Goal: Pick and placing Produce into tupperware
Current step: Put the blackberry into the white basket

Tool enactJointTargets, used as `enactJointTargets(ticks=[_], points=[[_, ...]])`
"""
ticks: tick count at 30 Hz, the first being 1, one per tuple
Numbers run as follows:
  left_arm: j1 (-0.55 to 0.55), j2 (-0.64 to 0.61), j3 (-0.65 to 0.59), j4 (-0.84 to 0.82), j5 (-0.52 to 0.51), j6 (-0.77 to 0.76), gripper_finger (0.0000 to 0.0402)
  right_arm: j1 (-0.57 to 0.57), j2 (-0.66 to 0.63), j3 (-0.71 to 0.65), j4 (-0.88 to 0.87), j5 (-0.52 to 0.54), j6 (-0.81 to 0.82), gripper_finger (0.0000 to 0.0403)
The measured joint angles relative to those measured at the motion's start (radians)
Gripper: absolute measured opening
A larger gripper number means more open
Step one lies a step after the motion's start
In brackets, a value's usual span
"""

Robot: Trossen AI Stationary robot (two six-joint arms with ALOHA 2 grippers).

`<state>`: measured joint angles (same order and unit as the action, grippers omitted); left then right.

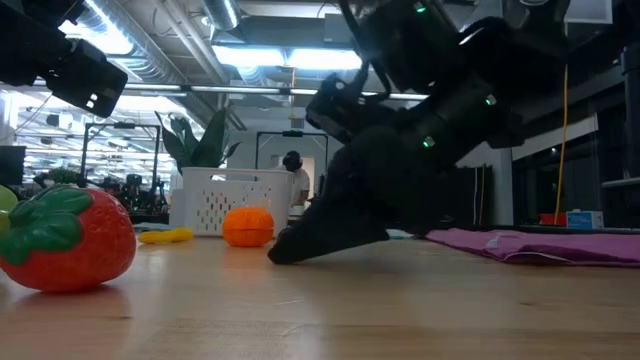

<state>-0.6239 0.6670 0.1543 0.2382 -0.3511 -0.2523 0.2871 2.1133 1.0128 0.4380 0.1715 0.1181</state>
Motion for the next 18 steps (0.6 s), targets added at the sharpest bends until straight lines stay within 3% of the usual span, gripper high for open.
enactJointTargets(ticks=[18], points=[[0.000,0.000,0.000,-0.001,0.000,0.000,0.0179,-0.014,0.006,0.033,-0.104,-0.012,0.003,0.0300]])
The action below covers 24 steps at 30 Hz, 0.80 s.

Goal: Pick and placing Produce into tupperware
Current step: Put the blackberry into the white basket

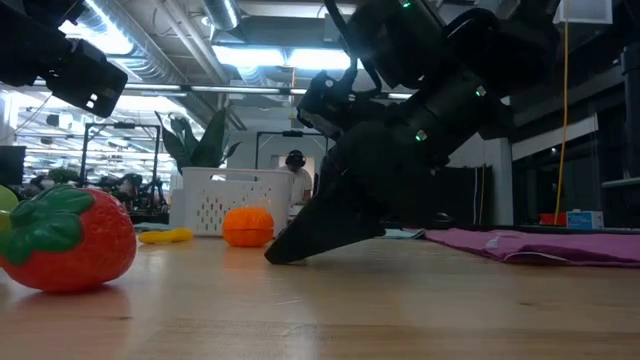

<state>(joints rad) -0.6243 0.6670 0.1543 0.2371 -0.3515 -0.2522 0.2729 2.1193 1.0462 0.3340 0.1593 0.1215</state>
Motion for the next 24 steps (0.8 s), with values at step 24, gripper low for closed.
enactJointTargets(ticks=[24], points=[[0.000,0.000,0.000,0.000,0.000,0.000,0.0179,0.000,0.000,-0.004,-0.001,0.005,-0.020,0.0140]])
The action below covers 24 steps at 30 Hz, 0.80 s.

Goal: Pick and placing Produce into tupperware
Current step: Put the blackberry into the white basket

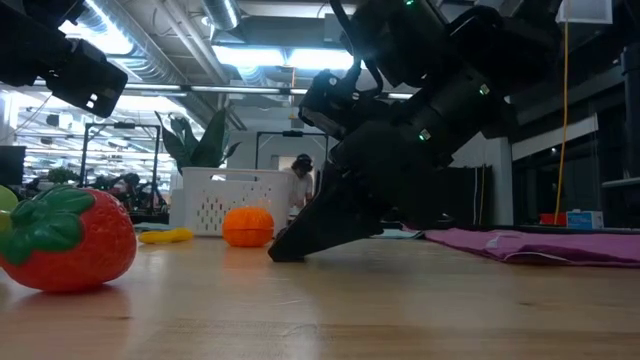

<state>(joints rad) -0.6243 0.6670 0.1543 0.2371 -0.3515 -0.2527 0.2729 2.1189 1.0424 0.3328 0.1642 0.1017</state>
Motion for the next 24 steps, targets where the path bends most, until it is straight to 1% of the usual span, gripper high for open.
enactJointTargets(ticks=[6,11,16,19,24], points=[[0.000,0.000,0.000,0.000,0.000,0.000,0.0179,0.000,0.000,0.000,0.002,0.003,0.000,0.0120],[0.000,0.000,0.000,0.000,0.000,0.000,0.0179,-0.001,-0.012,0.006,0.008,0.003,0.000,0.0123],[0.000,0.000,0.000,0.003,-0.010,0.000,0.0179,-0.013,-0.080,0.010,-0.059,0.008,-0.033,0.0121],[0.000,0.000,0.000,0.004,-0.062,0.000,0.0179,-0.031,-0.149,0.019,-0.088,0.024,-0.037,0.0117],[0.009,0.000,0.000,0.018,-0.223,0.000,0.0179,-0.064,-0.233,0.020,-0.102,0.033,-0.082,0.0121]])
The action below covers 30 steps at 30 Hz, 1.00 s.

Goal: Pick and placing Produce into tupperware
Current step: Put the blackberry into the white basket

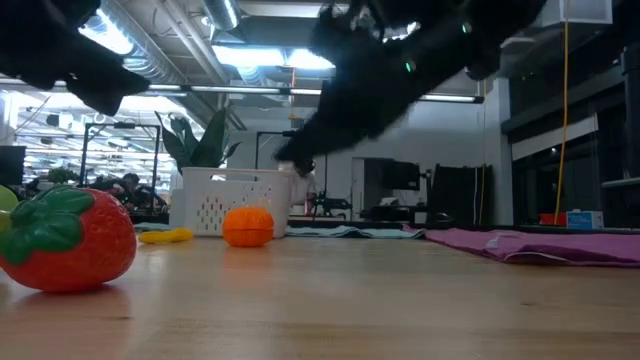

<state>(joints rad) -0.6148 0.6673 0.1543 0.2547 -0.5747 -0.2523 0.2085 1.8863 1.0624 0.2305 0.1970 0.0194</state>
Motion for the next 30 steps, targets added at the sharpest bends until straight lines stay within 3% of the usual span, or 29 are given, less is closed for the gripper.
enactJointTargets(ticks=[5,14,30], points=[[0.047,0.000,0.000,0.051,-0.034,-0.023,0.0179,-0.027,-0.065,0.004,0.014,0.000,-0.075,0.0118],[0.160,0.003,0.000,0.138,0.007,-0.237,0.0179,-0.058,-0.074,0.003,0.044,-0.003,-0.164,0.0121],[0.251,0.068,0.001,0.166,0.016,-0.263,0.0179,-0.089,-0.074,0.004,0.073,-0.006,-0.240,0.0123]])
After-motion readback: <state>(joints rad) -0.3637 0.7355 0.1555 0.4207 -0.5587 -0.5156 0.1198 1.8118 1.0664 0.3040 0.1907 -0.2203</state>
